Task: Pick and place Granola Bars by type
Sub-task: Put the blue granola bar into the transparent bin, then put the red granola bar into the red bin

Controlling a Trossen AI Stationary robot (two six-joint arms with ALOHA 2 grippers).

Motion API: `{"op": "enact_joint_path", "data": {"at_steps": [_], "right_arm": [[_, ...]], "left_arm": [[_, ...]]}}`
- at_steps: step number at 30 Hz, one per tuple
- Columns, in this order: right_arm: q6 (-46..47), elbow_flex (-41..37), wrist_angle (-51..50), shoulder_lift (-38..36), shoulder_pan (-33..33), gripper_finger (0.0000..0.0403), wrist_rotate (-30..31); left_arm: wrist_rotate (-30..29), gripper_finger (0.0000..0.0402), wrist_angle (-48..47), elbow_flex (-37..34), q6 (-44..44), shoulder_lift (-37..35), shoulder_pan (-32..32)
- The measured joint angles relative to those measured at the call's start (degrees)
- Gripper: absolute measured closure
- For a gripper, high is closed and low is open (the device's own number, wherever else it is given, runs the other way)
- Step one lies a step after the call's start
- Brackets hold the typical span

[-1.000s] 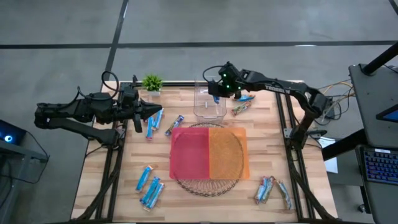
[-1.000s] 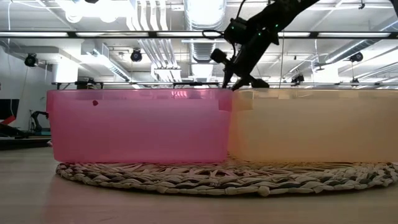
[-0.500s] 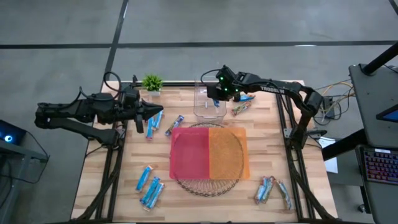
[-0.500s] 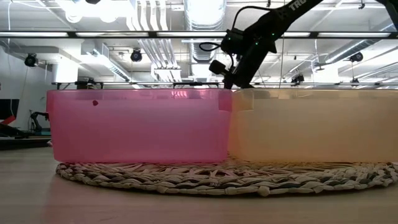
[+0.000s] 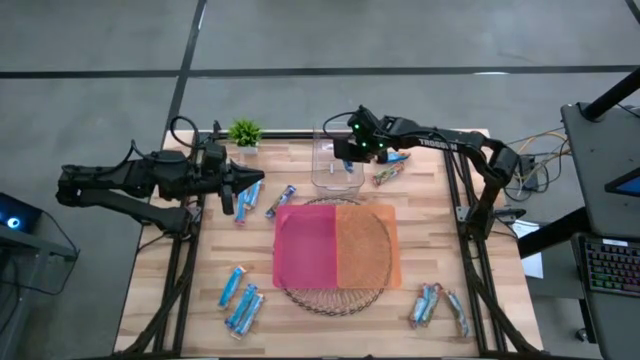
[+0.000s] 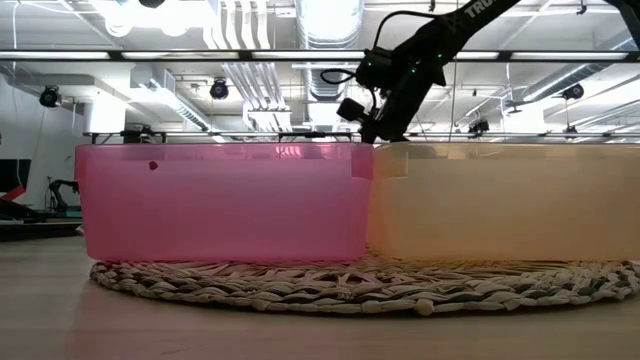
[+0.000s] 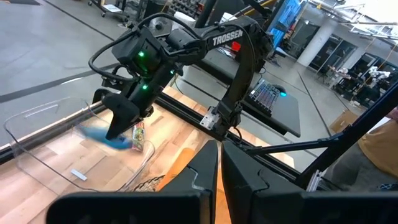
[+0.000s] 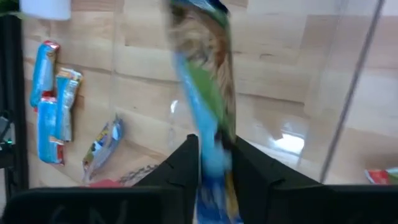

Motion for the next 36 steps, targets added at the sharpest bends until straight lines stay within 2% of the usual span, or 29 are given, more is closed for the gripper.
{"op": "enact_joint_path", "data": {"at_steps": [9, 17, 22, 25, 36], "right_arm": [[-0.48, -0.24, 0.26, 0.00, 0.05, 0.0237, 0.00], [-3.79, -0.24, 0.02, -0.39, 0.18, 0.0223, -1.39], [-7.79, -0.24, -0.49, -2.52, 0.76, 0.0237, -5.71], [-11.76, -0.26, -1.21, -5.18, 1.75, 0.0254, -6.08], [-20.48, -0.26, -2.99, -18.65, 5.75, 0.0347, -6.05]], "left_arm": [[0.00, 0.0397, 0.00, 0.00, 0.00, 0.00, 0.00], [0.00, 0.0397, 0.00, 0.00, 0.00, 0.00, 0.00], [0.00, 0.0397, 0.00, 0.00, 0.02, 0.00, 0.00], [0.00, 0.0397, 0.00, 0.00, 0.02, 0.00, 0.00], [0.00, 0.0397, -0.01, 0.00, 0.84, 1.24, 0.00]]}}
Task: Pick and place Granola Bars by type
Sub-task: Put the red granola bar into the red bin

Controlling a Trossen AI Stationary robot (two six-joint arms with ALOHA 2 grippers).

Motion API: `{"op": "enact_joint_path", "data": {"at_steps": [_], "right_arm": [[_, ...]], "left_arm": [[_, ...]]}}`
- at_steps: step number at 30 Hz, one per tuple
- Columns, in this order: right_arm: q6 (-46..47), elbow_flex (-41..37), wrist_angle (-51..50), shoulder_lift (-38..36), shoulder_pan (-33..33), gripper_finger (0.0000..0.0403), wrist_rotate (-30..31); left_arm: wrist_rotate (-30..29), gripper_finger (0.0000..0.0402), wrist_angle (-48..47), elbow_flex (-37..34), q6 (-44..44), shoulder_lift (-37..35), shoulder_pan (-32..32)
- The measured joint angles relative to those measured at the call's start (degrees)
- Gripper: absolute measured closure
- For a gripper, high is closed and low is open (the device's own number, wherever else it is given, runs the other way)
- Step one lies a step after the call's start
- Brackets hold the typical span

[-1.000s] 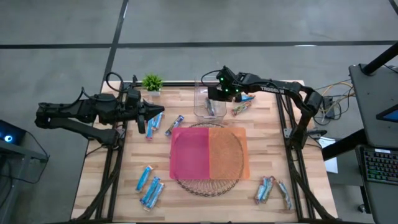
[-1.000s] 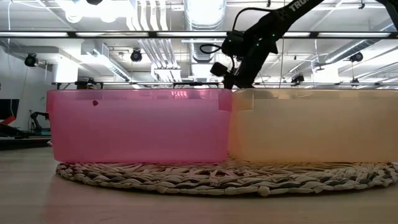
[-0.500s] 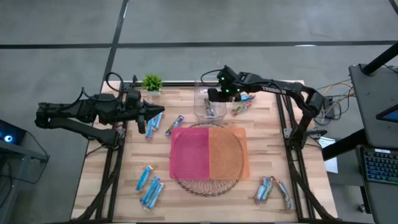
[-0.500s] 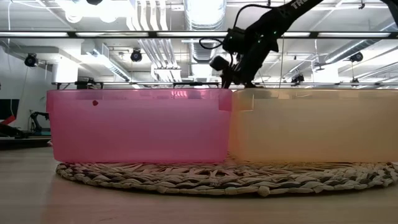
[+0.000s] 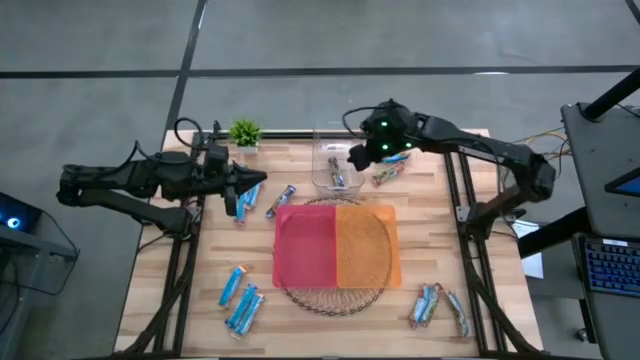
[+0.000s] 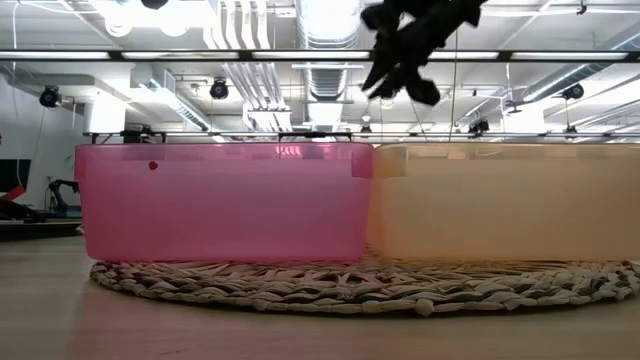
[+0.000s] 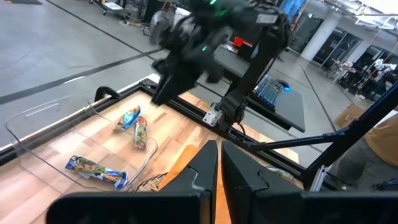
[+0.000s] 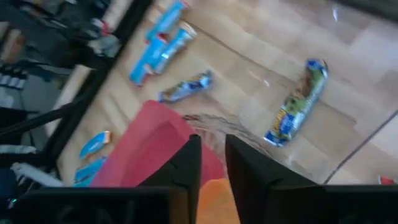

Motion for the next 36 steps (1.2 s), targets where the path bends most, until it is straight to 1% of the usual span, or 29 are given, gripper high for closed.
{"op": "enact_joint_path", "data": {"at_steps": [7, 11, 16, 20, 23, 30, 36], "right_arm": [[-3.74, -0.04, -0.41, -8.00, 1.53, 0.0390, 0.07], [-7.85, -0.26, -1.91, -11.61, 2.72, 0.0394, 0.03], [-11.95, -0.31, -10.21, -14.89, 5.20, 0.0394, -0.55], [-9.35, -0.33, -15.29, -16.55, 6.97, 0.0394, -0.68], [-7.73, -0.38, -17.18, -17.65, 8.02, 0.0394, -1.28], [-8.48, -0.39, -17.44, -18.68, 9.82, 0.0394, -1.47], [-8.64, -0.39, -17.49, -18.59, 9.92, 0.0394, -1.44]], "left_arm": [[0.00, 0.0397, 0.01, 0.00, 0.03, 2.33, 0.00], [0.50, 0.0397, 0.45, 0.00, -0.01, 3.58, 0.00], [1.92, 0.0397, 1.24, 0.00, -0.04, 4.47, 0.00], [2.51, 0.0397, 1.89, 0.01, -0.08, 4.59, 0.00], [2.54, 0.0397, 2.13, 0.02, -0.08, 4.64, 0.00], [2.58, 0.0397, 2.13, 0.02, 0.07, 4.64, 0.00], [2.03, 0.0397, 2.00, 0.08, 4.27, 4.64, 0.02]]}}
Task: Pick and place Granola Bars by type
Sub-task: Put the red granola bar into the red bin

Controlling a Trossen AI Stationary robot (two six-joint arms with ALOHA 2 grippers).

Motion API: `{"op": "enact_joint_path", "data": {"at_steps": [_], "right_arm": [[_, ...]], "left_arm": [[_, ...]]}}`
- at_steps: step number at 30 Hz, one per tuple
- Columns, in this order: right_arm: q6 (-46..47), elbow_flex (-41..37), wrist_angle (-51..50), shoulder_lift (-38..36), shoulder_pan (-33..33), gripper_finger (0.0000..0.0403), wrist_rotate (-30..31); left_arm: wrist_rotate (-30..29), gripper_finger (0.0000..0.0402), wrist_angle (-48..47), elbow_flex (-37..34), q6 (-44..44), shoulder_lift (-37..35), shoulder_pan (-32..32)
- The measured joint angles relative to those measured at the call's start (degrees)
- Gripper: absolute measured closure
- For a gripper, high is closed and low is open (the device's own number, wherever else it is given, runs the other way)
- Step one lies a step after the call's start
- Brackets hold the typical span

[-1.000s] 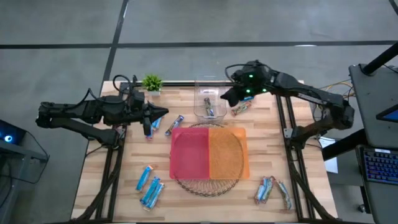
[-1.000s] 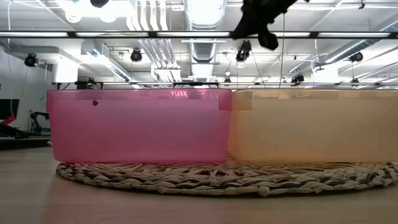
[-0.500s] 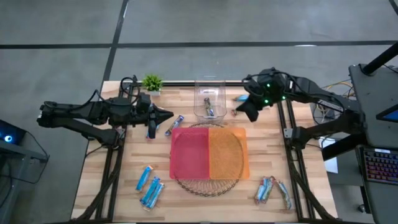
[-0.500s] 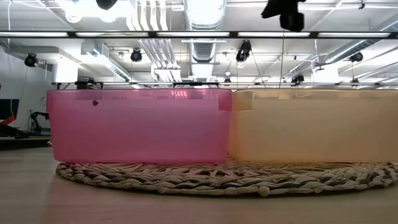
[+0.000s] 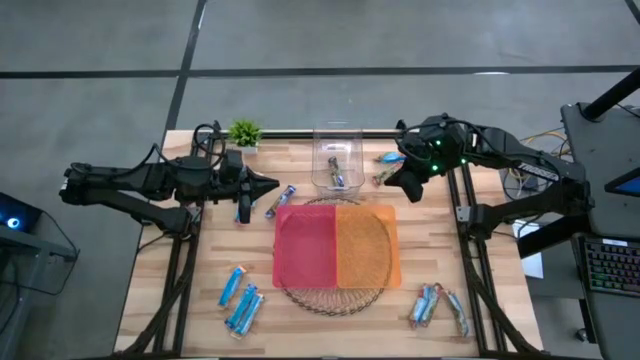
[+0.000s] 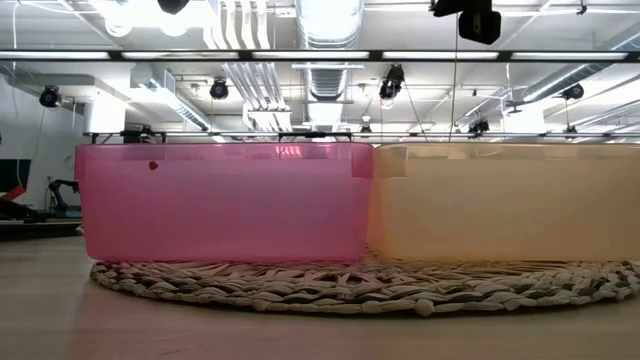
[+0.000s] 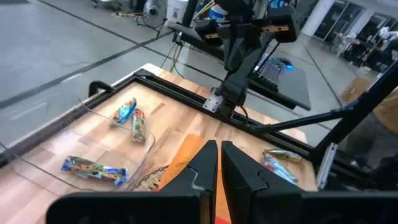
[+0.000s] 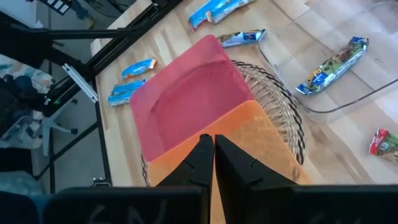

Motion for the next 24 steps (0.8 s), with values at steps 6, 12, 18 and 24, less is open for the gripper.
{"op": "enact_joint_path", "data": {"at_steps": [6, 12, 18, 24], "right_arm": [[-1.32, 0.00, 0.02, 0.02, 0.00, 0.0394, 0.02], [-1.40, 0.00, 0.09, 0.02, 0.00, 0.0394, 0.14], [-1.56, 0.00, 0.11, 0.02, 0.00, 0.0394, 0.21], [-1.56, 0.00, 0.11, 0.04, 0.00, 0.0394, 1.87]], "left_arm": [[-2.21, 0.0397, -4.48, 3.71, 2.84, 0.14, 2.15], [-2.20, 0.0397, -21.33, 11.45, 2.32, 1.58, 5.15], [-3.73, 0.0391, -29.45, 17.03, -1.73, 1.92, 8.99], [-3.59, 0.0331, -29.63, 19.62, -0.48, 1.91, 9.53]]}}
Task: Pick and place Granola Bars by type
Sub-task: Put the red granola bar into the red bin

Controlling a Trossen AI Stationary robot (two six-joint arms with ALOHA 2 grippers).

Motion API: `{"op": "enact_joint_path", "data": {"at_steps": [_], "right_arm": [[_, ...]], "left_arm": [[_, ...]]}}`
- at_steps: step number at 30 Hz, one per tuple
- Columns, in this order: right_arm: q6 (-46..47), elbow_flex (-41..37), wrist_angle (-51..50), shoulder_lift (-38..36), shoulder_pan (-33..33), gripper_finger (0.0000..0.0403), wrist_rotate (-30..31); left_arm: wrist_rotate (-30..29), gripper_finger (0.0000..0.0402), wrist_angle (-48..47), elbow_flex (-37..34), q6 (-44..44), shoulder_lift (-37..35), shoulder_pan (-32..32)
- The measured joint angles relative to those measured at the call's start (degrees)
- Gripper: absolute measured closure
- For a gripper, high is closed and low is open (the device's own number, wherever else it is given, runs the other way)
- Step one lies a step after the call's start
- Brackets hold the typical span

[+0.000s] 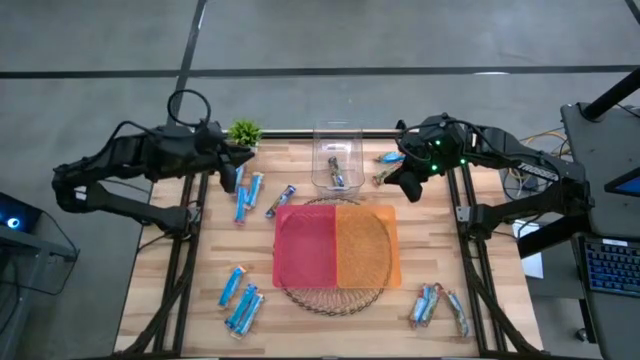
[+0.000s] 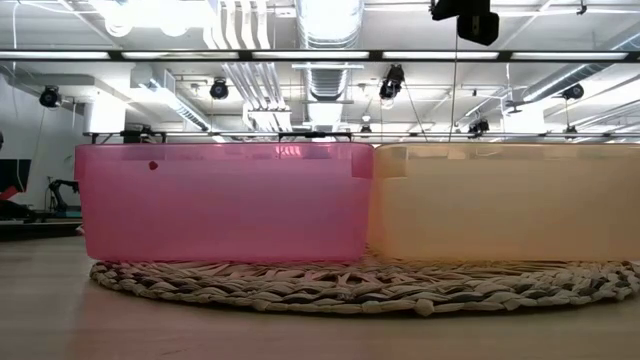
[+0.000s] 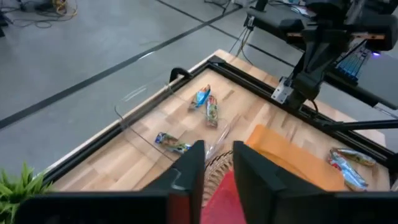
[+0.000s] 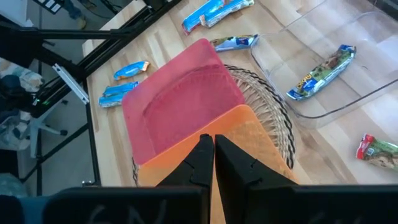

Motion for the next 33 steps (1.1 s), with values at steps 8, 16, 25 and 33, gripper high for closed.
{"op": "enact_joint_path", "data": {"at_steps": [8, 16, 25, 33], "right_arm": [[0.02, -0.11, -0.02, 0.00, 0.00, 0.0394, 0.12], [0.05, -0.11, -0.02, 0.00, 0.00, 0.0394, 0.27], [0.07, -0.11, -0.02, 0.00, 0.00, 0.0394, 0.27], [0.07, -0.69, -0.13, 0.00, 0.00, 0.0394, 0.29]], "left_arm": [[0.44, 0.0222, -2.64, 0.10, -2.73, 2.67, 0.03], [2.36, 0.0200, -9.37, 1.70, -4.13, 7.71, 0.61], [0.87, 0.0200, -24.07, 6.83, -18.35, 12.26, 10.06], [1.96, 0.0200, -29.09, 6.72, -23.62, 14.46, 17.89]]}}
